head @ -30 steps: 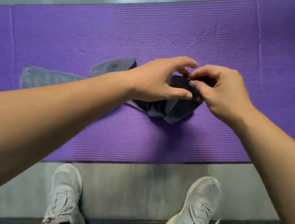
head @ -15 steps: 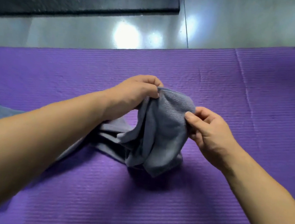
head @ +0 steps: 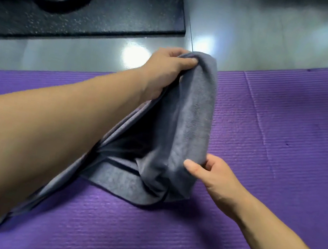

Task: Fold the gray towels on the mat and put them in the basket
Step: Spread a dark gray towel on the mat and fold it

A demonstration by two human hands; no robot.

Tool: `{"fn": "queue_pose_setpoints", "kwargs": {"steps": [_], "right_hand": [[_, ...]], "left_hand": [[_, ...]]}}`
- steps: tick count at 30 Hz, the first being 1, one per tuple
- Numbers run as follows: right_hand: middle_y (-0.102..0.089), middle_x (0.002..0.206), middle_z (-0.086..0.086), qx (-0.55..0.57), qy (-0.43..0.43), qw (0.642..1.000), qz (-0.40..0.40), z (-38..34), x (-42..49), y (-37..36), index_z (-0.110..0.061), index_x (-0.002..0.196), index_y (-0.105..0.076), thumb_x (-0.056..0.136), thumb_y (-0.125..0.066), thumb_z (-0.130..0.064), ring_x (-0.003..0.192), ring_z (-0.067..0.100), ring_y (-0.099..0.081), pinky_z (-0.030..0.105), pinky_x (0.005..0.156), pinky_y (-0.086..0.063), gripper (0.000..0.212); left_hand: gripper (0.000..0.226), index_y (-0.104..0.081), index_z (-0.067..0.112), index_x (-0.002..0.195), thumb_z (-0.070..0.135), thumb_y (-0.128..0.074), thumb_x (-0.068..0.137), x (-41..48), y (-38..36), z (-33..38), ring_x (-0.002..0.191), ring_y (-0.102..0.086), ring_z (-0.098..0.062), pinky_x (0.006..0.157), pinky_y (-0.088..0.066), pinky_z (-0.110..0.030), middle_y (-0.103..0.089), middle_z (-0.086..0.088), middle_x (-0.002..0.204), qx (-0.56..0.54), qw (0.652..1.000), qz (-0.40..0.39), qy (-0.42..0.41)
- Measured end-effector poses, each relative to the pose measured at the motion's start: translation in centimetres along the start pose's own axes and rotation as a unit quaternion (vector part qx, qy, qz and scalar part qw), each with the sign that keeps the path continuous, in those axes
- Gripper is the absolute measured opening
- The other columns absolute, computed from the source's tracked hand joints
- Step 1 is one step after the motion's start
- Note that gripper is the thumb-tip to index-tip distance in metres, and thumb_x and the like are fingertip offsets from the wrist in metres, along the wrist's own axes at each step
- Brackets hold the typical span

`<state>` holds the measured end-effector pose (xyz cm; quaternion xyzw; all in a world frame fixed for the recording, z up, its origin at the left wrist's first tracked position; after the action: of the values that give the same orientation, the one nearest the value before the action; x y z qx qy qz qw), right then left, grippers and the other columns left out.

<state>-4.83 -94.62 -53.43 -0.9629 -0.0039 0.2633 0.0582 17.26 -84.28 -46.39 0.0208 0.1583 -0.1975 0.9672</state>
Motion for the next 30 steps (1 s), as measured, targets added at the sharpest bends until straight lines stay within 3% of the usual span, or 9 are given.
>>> {"fn": "queue_pose_setpoints", "kwargs": {"steps": [4, 10, 14, 16, 18, 20, 24, 27, 30], "right_hand": [[-0.074, 0.096, 0.008, 0.035, 0.011, 0.999, 0.021, 0.4, -0.8, 2.7, -0.007, 0.102, -0.070, 0.093, -0.069, -0.024, 0.084, 0.018, -0.064, 0.037, 0.075, -0.052, 0.019], [-0.062, 0.078, 0.005, -0.037, 0.076, 0.945, 0.315, 0.6, -2.2, 10.7, -0.014, 0.087, -0.060, 0.102, -0.059, -0.019, 0.071, 0.014, -0.054, 0.036, 0.067, -0.045, 0.016], [-0.061, 0.066, -0.001, -0.081, -0.036, 0.952, 0.295, 4.1, -3.4, 13.8, -0.011, 0.079, -0.066, 0.089, -0.071, -0.045, 0.063, 0.012, -0.051, 0.032, 0.061, -0.042, 0.036], [-0.065, 0.064, -0.008, -0.138, -0.087, 0.953, 0.257, 6.1, -3.7, 14.0, -0.017, 0.075, -0.069, 0.084, -0.074, -0.048, 0.063, 0.013, -0.056, 0.036, 0.067, -0.047, 0.033], [-0.069, 0.069, -0.007, -0.187, -0.093, 0.939, 0.272, 7.1, -3.9, 14.3, -0.019, 0.076, -0.070, 0.087, -0.074, -0.033, 0.068, 0.014, -0.061, 0.036, 0.073, -0.051, 0.019], [-0.067, 0.069, -0.007, -0.191, -0.104, 0.928, 0.302, 7.4, -4.1, 14.0, -0.018, 0.077, -0.067, 0.089, -0.073, -0.029, 0.069, 0.015, -0.060, 0.034, 0.070, -0.049, 0.017], [-0.059, 0.067, -0.008, -0.213, -0.135, 0.910, 0.330, 7.9, -4.3, 12.6, -0.017, 0.079, -0.061, 0.092, -0.066, -0.039, 0.068, 0.016, -0.055, 0.033, 0.067, -0.043, 0.026], [-0.059, 0.068, -0.003, -0.157, -0.123, 0.891, 0.409, 8.2, -4.3, 11.7, -0.014, 0.079, -0.057, 0.099, -0.055, -0.033, 0.071, 0.025, -0.057, 0.036, 0.067, -0.043, 0.028], [-0.058, 0.062, -0.003, -0.087, -0.093, 0.897, 0.423, 8.6, -4.4, 12.3, -0.015, 0.078, -0.055, 0.099, -0.055, -0.035, 0.063, 0.022, -0.055, 0.041, 0.064, -0.047, 0.029]], "left_hand": [[0.011, -0.072, 0.015, 0.087, 0.009, -0.067, 0.095, 2.8, 0.5, 0.8, 0.072, -0.066, -0.012, 0.073, -0.056, -0.028, -0.072, 0.000, 0.077, 0.008, 0.998, 0.053, -0.026], [0.011, -0.076, 0.017, 0.084, 0.027, -0.074, 0.079, 5.5, -2.0, -1.0, 0.074, -0.061, -0.011, 0.078, -0.054, -0.036, -0.074, -0.003, 0.084, 0.151, 0.985, 0.068, -0.054], [0.019, -0.076, 0.025, 0.090, 0.038, -0.067, 0.079, 6.9, -6.3, -1.5, 0.085, -0.068, -0.013, 0.091, -0.056, -0.043, -0.077, 0.006, 0.091, 0.237, 0.967, 0.077, -0.061], [0.026, -0.068, 0.036, 0.106, 0.050, -0.064, 0.084, 7.4, -7.6, -2.0, 0.115, -0.061, -0.019, 0.100, -0.041, -0.038, -0.070, 0.010, 0.115, 0.394, 0.909, 0.120, -0.054], [0.049, -0.052, 0.038, 0.135, 0.054, -0.061, 0.090, 7.0, -9.1, -3.4, 0.138, -0.038, -0.026, 0.107, -0.028, -0.045, -0.047, 0.001, 0.147, 0.539, 0.831, 0.133, -0.037], [0.053, -0.044, 0.033, 0.144, 0.052, -0.054, 0.095, 5.5, -10.5, -5.3, 0.145, -0.027, -0.030, 0.111, -0.025, -0.050, -0.029, -0.006, 0.159, 0.567, 0.816, 0.107, -0.034], [0.051, -0.045, 0.030, 0.145, 0.052, -0.044, 0.099, 1.6, -11.2, -10.8, 0.145, -0.030, -0.032, 0.118, -0.025, -0.057, -0.034, -0.012, 0.156, 0.578, 0.816, -0.015, -0.033], [0.060, -0.026, 0.036, 0.157, 0.058, -0.032, 0.102, -0.5, -11.2, -13.8, 0.157, -0.002, -0.025, 0.122, 0.004, -0.062, -0.009, -0.010, 0.169, 0.614, 0.786, -0.074, -0.013], [0.067, -0.005, 0.040, 0.161, 0.064, -0.022, 0.101, -0.8, -11.5, -14.6, 0.156, 0.014, -0.023, 0.119, 0.015, -0.062, 0.008, -0.006, 0.170, 0.632, 0.771, -0.079, 0.000]]}}
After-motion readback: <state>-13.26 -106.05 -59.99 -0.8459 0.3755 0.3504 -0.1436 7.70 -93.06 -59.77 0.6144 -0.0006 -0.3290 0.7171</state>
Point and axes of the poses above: each hand's wrist, its own x-axis towards the middle knuckle, its own y-axis out of the back of the hand, z = x × y, the point moved 4 cm from there along x, towards the middle knuckle
